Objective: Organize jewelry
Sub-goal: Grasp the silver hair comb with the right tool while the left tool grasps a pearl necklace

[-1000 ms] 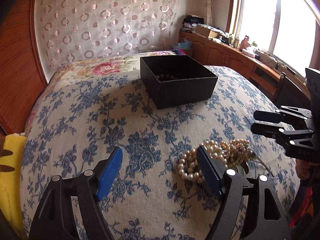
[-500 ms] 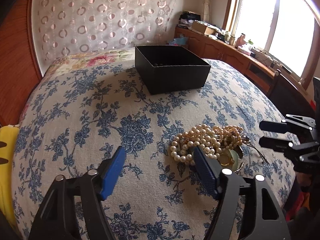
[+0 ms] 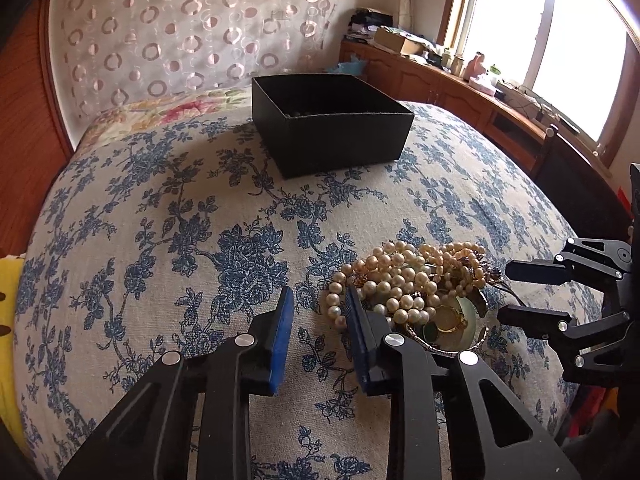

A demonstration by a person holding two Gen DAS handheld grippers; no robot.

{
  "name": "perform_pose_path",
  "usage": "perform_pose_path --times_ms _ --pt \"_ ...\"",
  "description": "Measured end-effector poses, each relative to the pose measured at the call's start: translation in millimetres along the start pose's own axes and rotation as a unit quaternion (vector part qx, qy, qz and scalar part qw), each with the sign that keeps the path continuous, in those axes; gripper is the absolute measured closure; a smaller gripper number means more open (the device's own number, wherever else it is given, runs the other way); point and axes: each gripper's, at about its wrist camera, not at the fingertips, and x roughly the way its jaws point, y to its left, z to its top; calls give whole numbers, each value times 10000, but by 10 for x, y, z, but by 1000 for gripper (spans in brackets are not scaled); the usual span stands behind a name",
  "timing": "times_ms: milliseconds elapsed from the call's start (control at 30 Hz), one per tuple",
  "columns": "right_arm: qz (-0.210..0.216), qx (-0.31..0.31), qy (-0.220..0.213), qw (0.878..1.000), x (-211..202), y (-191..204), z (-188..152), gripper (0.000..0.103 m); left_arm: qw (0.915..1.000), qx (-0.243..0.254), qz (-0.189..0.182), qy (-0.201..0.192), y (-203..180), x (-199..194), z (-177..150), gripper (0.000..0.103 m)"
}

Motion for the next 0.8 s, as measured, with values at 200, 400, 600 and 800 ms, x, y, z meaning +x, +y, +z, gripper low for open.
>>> perform_pose_path --times_ms 200,400,600,800 --pt "-125 -88 96 9998 69 8 -27 62 9998 137 101 47 -40 32 12 79" --pt "-206 -71 91 9997 70 -16 -31 62 9996 268 38 95 -77 66 -2 96" --pt "-238 6 53 9997 37 -100 -46 77 9997 230 86 -60 -68 -10 14 96" --pt "-284 172 -46 9994 -25 -227 -33 100 9986 46 220 -471 12 -241 128 96"
